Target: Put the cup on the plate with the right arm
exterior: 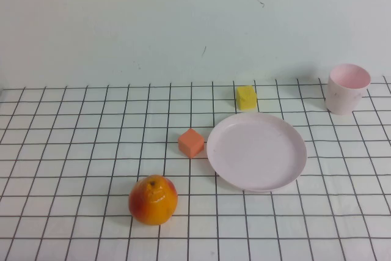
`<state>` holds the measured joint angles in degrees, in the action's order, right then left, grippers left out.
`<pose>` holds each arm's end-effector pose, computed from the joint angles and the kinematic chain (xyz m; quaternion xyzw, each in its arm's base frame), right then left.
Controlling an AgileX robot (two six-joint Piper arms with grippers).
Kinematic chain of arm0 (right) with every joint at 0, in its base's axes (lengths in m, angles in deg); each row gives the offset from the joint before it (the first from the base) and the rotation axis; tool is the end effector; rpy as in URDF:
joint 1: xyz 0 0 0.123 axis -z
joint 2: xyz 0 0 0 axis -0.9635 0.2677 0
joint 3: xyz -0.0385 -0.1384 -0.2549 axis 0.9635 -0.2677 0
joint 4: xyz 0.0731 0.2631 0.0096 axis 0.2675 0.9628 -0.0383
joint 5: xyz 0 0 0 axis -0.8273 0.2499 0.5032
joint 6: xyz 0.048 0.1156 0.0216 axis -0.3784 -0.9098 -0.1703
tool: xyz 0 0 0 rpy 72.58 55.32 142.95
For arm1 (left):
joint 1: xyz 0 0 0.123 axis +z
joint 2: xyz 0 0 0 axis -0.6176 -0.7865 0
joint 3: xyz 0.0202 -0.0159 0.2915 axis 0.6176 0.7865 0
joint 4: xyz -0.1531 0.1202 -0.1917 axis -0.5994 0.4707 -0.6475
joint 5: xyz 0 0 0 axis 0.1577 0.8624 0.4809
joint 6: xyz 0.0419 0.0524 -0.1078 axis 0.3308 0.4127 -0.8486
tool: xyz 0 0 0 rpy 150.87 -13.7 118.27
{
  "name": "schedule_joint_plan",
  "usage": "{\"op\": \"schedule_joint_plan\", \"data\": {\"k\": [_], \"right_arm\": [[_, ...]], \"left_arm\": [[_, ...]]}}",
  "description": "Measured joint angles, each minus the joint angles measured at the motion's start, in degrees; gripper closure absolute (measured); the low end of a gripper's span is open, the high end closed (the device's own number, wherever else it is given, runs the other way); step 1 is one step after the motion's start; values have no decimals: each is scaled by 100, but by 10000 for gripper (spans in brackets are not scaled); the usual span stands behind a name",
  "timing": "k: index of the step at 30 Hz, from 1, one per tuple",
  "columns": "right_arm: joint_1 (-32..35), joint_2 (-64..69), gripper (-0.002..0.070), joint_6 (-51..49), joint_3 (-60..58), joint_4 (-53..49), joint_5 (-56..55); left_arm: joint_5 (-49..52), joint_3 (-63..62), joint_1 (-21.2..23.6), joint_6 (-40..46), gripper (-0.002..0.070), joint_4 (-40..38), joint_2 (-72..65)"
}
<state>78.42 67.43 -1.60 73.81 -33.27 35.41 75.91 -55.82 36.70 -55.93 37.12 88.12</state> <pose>0.1006 -0.0093 0.1599 0.0440 0.8041 -0.0205 0.5925 0.1024 -0.0041 0.1664 -0.0324 0.7909 -0.0476 0.6092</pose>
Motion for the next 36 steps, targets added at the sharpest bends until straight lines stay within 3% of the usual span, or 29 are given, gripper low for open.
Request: {"op": "schedule_joint_plan", "data": {"k": [20,36], "right_arm": [[0,0,678,0,0,-23,-187],[0,0,678,-18,-10,-107,-3860]], "left_arm": [[0,0,0,0,678,0,0],[0,0,0,0,678,0,0]]}}
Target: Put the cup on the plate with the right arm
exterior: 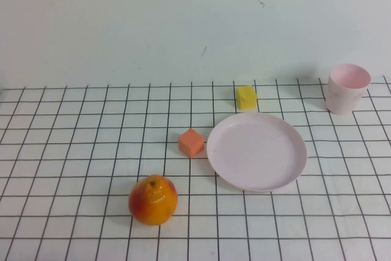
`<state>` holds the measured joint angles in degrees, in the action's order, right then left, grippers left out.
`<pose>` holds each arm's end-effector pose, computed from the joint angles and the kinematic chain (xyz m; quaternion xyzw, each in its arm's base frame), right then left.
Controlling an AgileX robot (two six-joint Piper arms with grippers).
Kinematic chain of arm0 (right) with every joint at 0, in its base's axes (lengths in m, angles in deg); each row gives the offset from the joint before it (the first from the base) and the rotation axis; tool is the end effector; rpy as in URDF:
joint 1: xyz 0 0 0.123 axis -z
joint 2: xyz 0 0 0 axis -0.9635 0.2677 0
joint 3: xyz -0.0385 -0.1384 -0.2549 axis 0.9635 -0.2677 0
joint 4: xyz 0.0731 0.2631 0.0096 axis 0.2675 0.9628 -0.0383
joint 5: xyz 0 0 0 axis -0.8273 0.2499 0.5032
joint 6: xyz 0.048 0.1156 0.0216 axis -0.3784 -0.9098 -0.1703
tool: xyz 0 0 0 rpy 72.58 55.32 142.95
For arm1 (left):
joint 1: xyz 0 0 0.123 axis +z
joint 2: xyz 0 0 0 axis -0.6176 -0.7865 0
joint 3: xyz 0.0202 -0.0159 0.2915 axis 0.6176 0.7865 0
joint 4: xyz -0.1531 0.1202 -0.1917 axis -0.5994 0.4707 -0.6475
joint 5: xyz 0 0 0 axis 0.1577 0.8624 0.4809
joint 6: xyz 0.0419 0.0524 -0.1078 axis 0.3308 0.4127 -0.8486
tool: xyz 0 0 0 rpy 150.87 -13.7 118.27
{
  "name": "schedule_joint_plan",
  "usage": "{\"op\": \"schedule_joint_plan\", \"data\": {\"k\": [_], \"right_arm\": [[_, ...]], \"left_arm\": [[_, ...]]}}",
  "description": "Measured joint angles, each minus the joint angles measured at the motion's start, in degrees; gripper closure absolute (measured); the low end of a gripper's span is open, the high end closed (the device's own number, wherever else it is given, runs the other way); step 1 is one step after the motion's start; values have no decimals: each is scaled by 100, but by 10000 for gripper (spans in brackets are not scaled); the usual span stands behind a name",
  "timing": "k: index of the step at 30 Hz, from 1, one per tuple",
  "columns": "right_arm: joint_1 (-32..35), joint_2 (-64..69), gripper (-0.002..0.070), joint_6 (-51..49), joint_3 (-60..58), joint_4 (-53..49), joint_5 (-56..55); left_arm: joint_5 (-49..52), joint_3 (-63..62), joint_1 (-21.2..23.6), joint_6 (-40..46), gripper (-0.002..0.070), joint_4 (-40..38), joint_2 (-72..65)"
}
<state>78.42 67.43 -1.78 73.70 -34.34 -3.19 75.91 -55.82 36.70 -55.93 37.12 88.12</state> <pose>0.0983 -0.0040 0.2429 0.0137 0.5653 -0.0183 0.8245 0.1024 -0.0041 0.1664 -0.0324 0.7909 -0.0476 0.6092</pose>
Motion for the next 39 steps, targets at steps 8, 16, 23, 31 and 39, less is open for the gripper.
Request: {"op": "schedule_joint_plan", "data": {"k": [8,16,23,31,39], "right_arm": [[0,0,678,-12,0,23,-1201],[0,0,678,451,855,190,-1306],[0,677,678,1088,2815,199,735],[0,2437,678,1073,4816,343,3023],[0,4706,678,1425,6471,467,4879]], "left_arm": [[0,0,0,0,678,0,0],[0,0,0,0,678,0,0],[0,0,0,0,678,0,0],[0,0,0,0,678,0,0],[0,0,0,0,678,0,0]]}}
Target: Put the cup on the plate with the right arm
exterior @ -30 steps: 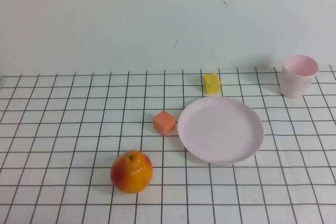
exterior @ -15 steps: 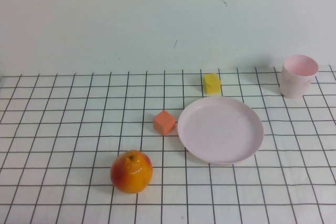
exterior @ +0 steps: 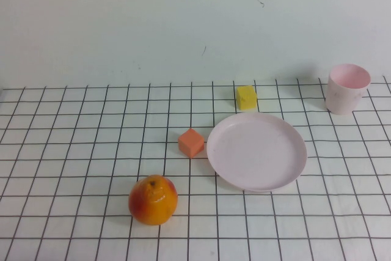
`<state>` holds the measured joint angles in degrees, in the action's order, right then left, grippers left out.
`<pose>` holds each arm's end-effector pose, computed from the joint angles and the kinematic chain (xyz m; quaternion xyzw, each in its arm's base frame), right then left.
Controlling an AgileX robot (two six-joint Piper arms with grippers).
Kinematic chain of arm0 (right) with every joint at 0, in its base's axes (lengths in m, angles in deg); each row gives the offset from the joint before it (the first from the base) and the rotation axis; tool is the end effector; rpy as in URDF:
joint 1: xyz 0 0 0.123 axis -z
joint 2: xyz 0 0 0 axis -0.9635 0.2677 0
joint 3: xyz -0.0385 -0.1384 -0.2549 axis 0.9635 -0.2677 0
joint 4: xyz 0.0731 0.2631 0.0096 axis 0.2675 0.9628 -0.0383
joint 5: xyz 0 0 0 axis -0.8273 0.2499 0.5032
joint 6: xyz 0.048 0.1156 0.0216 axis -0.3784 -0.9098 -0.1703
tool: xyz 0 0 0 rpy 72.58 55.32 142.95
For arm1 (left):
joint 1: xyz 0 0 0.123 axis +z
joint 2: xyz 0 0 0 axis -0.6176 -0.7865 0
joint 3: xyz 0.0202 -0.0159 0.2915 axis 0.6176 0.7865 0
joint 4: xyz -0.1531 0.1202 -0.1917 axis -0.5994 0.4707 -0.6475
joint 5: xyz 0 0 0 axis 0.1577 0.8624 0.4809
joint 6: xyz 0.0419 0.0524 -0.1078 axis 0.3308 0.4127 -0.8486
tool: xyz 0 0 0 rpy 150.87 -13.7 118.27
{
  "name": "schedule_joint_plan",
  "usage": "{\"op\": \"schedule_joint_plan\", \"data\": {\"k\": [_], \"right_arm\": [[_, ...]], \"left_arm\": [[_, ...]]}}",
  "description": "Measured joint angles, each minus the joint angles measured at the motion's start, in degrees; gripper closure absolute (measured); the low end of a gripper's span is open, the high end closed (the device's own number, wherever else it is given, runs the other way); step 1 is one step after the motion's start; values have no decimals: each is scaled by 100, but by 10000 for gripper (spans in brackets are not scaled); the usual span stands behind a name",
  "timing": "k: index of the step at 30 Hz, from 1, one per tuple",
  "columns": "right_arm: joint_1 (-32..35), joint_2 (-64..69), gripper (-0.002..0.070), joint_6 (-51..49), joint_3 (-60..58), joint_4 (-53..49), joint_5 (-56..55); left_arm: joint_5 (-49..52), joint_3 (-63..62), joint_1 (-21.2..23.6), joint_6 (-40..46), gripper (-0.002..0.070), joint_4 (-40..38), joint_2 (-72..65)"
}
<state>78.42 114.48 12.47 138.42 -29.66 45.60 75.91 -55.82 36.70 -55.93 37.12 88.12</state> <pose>0.1979 -0.0129 0.4569 -0.0371 0.7648 -0.0719 0.6391 0.1024 -0.0041 0.1664 -0.0324 0.7909 -0.0476 0.6092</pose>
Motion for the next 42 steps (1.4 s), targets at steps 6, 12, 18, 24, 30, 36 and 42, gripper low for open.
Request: {"op": "schedule_joint_plan", "data": {"k": [6,12,18,24,30,36,42], "right_arm": [[0,1626,678,1551,1047,735,968],[0,3068,678,2085,1918,1005,1701],[0,4742,565,2153,3046,1018,2792],[0,6327,299,1953,4186,1143,3212],[0,7480,255,1834,5138,1319,3235],[0,8236,258,1825,5402,1541,2637],[0,8667,367,1887,5406,1845,1994]], "left_arm": [[0,0,0,0,678,0,0],[0,0,0,0,678,0,0],[0,0,0,0,678,0,0],[0,0,0,0,678,0,0],[0,0,0,0,678,0,0],[0,0,0,0,678,0,0],[0,0,0,0,678,0,0]]}}
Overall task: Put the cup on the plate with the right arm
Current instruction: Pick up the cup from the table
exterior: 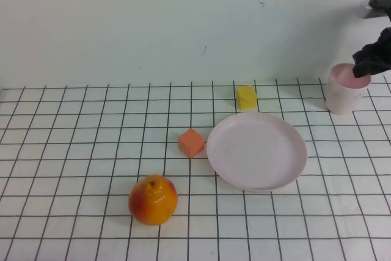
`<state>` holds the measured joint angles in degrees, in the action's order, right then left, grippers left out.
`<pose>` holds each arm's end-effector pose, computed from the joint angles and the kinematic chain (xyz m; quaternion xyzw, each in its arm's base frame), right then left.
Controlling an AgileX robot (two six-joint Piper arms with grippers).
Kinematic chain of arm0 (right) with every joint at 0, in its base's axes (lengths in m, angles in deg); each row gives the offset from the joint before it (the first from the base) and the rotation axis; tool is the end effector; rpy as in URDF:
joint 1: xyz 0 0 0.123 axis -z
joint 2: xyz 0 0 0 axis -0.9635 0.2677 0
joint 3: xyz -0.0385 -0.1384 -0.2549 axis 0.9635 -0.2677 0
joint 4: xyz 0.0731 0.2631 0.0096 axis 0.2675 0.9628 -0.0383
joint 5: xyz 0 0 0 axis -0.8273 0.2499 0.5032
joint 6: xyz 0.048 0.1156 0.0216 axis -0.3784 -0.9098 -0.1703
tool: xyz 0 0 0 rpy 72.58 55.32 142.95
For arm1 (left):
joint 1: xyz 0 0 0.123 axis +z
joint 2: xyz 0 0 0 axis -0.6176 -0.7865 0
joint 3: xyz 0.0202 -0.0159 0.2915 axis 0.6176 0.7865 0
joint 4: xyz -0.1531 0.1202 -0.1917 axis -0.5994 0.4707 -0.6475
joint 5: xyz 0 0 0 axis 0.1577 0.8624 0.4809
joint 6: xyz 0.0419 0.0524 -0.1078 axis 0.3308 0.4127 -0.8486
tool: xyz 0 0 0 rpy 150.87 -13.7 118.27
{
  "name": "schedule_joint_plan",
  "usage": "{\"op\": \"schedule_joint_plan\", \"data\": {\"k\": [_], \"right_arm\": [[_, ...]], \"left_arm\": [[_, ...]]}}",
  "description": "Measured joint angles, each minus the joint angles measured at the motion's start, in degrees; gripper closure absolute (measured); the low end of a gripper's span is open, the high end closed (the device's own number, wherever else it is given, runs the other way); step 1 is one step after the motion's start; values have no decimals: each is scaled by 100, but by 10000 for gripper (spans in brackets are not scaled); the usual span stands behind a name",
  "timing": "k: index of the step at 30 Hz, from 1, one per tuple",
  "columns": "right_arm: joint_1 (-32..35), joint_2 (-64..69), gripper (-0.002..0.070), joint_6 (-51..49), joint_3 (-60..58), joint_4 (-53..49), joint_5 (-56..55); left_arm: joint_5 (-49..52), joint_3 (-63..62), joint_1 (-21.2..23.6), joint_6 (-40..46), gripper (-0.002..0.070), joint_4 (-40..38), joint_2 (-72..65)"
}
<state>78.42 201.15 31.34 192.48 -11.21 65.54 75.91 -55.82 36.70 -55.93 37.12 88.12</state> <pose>0.5579 -0.0059 0.1699 -0.1374 0.9506 0.0785 0.2672 0.1024 -0.0041 0.1664 -0.0324 0.7909 -0.0476 0.6092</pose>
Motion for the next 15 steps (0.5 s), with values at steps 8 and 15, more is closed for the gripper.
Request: {"op": "schedule_joint_plan", "data": {"k": [8,15], "right_arm": [[0,258,489,105,0,47,-30],[0,266,640,236,89,85,219]], "left_arm": [[0,0,0,0,678,0,0],[0,0,0,0,678,0,0]]}}
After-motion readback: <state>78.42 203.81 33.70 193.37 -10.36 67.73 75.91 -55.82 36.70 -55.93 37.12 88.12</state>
